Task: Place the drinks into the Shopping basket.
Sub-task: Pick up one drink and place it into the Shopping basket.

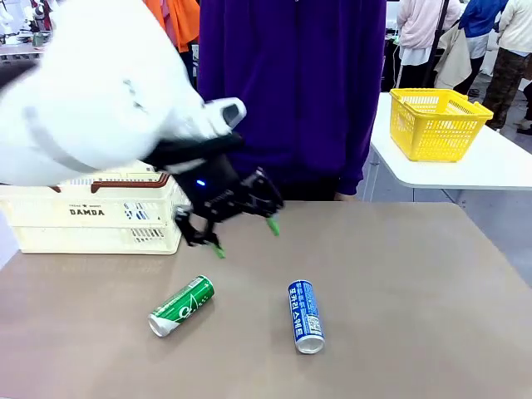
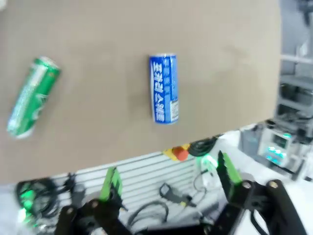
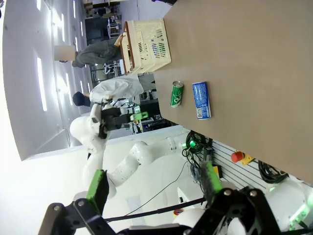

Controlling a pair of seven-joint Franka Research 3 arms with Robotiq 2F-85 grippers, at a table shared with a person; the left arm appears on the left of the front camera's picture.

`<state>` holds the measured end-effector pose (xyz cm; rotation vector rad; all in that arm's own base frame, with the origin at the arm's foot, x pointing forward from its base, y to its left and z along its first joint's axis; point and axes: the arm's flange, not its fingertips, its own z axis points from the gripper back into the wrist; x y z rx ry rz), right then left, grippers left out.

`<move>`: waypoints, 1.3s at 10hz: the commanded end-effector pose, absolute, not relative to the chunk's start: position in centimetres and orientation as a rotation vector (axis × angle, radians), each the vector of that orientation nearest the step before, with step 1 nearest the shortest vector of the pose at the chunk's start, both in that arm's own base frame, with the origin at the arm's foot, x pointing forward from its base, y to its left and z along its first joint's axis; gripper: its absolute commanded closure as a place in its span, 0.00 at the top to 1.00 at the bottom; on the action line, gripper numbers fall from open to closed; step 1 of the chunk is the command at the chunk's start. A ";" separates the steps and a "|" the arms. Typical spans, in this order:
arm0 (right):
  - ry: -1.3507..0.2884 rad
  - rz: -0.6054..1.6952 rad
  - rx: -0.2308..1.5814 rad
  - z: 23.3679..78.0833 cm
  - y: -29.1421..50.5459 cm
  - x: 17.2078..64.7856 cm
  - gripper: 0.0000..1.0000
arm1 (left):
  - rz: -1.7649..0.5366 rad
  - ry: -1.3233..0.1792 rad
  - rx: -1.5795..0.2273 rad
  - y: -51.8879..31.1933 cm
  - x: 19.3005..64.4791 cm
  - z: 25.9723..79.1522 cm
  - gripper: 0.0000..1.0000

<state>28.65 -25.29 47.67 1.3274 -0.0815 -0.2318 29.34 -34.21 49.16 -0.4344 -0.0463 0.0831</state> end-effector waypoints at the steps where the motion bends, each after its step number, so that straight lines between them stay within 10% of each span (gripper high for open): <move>1: -0.062 -0.240 1.316 48.0 -25.3 28.5 1.00 | 0.188 -0.050 -0.429 -37.1 32.9 46.8 1.00; 13: -0.062 -0.240 1.316 48.0 -25.3 28.5 1.00 | 0.055 -0.009 -0.238 -47.7 34.1 32.9 1.00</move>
